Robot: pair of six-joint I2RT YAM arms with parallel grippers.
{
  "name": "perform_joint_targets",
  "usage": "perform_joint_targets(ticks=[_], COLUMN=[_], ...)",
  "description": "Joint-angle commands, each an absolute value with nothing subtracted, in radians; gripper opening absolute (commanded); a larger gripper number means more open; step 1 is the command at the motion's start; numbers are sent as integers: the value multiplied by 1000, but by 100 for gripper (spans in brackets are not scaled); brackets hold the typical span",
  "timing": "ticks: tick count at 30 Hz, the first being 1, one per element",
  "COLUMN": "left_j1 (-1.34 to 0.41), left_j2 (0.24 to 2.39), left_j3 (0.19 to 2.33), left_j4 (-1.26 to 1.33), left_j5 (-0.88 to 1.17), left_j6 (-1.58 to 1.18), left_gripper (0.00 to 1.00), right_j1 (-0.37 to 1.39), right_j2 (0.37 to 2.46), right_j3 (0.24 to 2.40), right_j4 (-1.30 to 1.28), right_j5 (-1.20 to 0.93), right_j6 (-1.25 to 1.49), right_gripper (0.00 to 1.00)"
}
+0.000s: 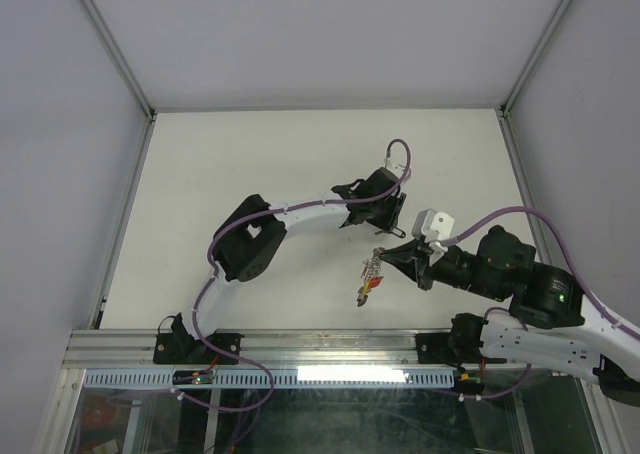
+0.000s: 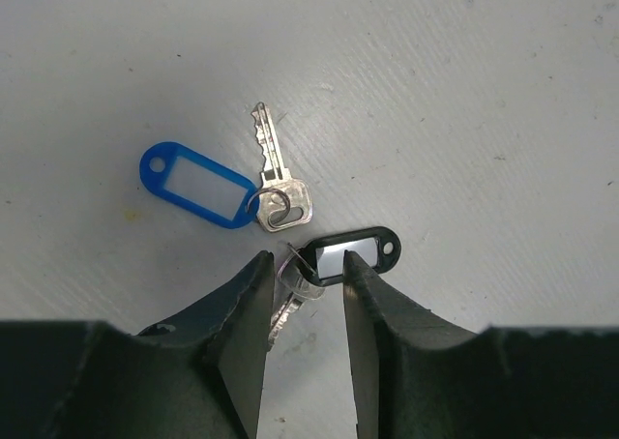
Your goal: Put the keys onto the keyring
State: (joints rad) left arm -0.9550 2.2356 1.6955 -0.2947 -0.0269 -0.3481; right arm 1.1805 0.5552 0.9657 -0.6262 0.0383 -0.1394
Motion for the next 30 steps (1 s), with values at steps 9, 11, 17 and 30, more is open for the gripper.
perform_joint_targets(ticks=[9, 11, 17, 30], left_j1=[-959, -959, -959, -952], left_j2=[2270, 2276, 2285, 2287], left_j3=[1747, 1750, 1756, 1779], left_j4=[-290, -291, -290, -286], left_j5=[-55, -55, -51, 23], left_j6=[-331, -331, -328, -309], left_gripper=[33, 32, 23, 0], right_j1=[1185, 1184, 1185, 1184], right_j2=[533, 532, 534, 538], right_j3=[966, 966, 962, 947], right_j4=[-548, -550, -552, -544], right_j5=[31, 31, 33, 33], right_j6=[-128, -127, -126, -123], right_gripper=[0, 0, 0, 0])
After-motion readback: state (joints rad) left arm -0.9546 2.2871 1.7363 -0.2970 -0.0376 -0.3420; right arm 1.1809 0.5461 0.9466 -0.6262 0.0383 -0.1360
